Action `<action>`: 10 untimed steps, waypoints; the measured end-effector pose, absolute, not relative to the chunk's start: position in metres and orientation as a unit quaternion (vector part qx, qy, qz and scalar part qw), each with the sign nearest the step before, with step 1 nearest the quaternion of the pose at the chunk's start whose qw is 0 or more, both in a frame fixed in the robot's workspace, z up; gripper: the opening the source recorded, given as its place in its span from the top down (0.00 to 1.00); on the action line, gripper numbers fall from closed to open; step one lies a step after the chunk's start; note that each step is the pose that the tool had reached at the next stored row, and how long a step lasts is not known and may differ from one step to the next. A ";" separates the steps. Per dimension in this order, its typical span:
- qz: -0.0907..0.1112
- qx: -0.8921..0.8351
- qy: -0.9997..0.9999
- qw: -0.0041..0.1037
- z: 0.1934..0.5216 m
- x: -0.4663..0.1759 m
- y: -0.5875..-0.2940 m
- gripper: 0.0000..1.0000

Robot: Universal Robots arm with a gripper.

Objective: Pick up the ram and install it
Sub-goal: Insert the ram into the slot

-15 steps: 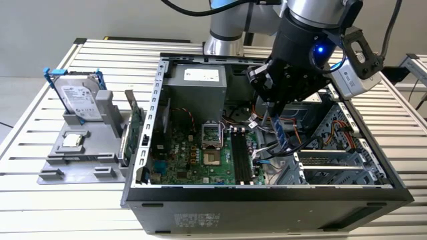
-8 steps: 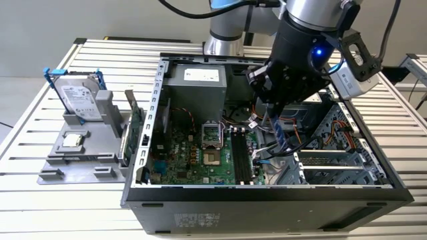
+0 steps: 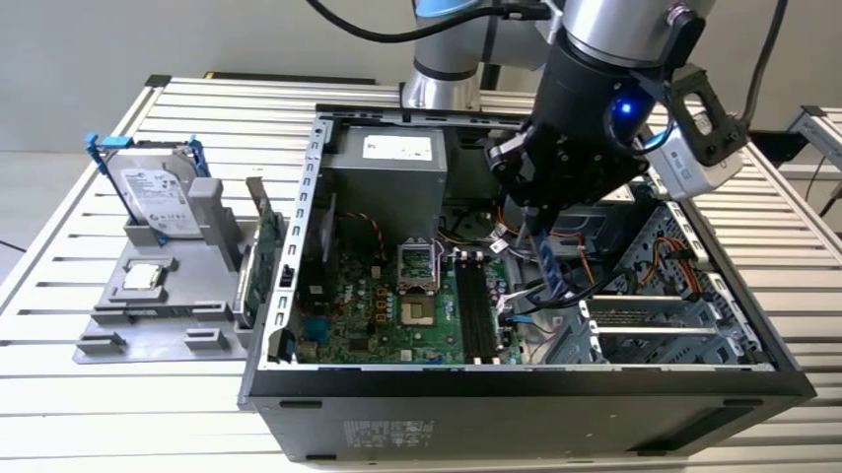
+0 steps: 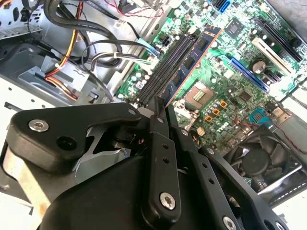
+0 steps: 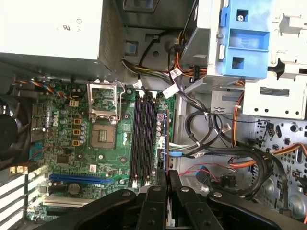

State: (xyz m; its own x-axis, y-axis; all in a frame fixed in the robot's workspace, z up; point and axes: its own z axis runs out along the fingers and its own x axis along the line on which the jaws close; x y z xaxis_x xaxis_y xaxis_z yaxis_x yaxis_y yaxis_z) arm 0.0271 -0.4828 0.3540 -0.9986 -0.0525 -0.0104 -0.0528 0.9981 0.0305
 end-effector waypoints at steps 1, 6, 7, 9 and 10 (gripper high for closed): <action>0.015 -0.026 1.000 0.005 0.353 0.027 -0.483 1.00; 0.015 -0.026 1.000 0.005 0.350 0.027 -0.483 1.00; 0.015 -0.026 1.000 0.005 0.349 0.027 -0.483 1.00; 0.015 -0.026 1.000 0.005 0.347 0.027 -0.483 1.00; 0.015 -0.026 1.000 0.005 0.347 0.027 -0.483 1.00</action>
